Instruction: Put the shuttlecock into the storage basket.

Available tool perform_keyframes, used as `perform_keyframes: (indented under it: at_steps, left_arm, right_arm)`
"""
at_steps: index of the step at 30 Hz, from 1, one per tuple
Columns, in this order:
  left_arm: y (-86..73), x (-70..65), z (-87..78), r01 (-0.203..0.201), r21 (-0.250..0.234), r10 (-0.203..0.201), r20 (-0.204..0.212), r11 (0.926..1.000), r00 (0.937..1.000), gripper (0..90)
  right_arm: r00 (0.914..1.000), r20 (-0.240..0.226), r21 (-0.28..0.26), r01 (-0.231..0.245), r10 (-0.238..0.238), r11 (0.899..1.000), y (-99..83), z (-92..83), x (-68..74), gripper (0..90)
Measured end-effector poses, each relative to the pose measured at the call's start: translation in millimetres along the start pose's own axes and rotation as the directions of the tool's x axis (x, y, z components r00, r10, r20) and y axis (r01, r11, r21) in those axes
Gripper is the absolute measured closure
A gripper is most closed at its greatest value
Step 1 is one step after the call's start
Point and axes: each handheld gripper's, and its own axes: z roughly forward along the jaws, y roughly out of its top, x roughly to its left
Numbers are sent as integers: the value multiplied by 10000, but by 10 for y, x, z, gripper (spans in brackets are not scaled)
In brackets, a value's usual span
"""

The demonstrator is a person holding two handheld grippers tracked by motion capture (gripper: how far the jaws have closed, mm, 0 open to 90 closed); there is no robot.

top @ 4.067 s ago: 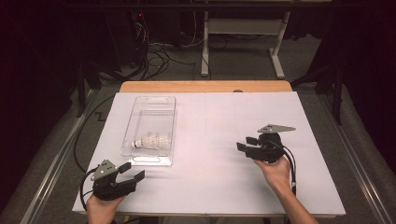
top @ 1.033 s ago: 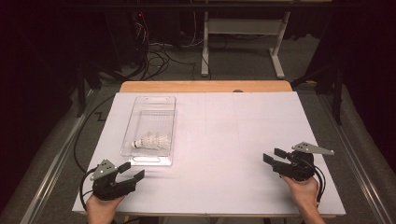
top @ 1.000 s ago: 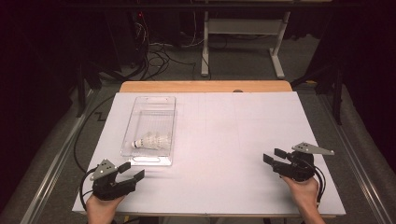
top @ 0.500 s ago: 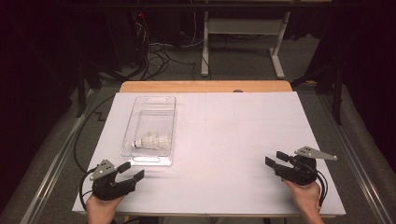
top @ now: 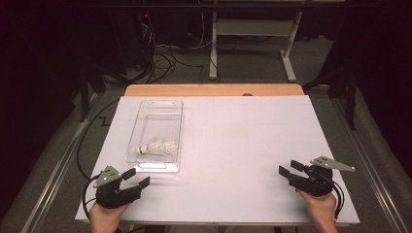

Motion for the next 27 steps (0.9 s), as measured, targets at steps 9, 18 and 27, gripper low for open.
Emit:
perform_keyframes:
  at_steps: [9,18,27]
  left_arm:
    - [-1,6,-3,75,-42,-75,35,10000,10000,340]
    - [-1,6,-4,70,-40,-70,34,10000,10000,340]
    - [0,5,-3,63,-29,-63,39,10000,10000,340]
  right_arm:
    - [9999,72,-102,88,-87,9999,-44,-21,-10,367]
    - [9998,179,-203,131,-128,9997,-80,-60,-33,360]
    - [9998,186,-245,87,-83,9997,-121,-92,-45,357]
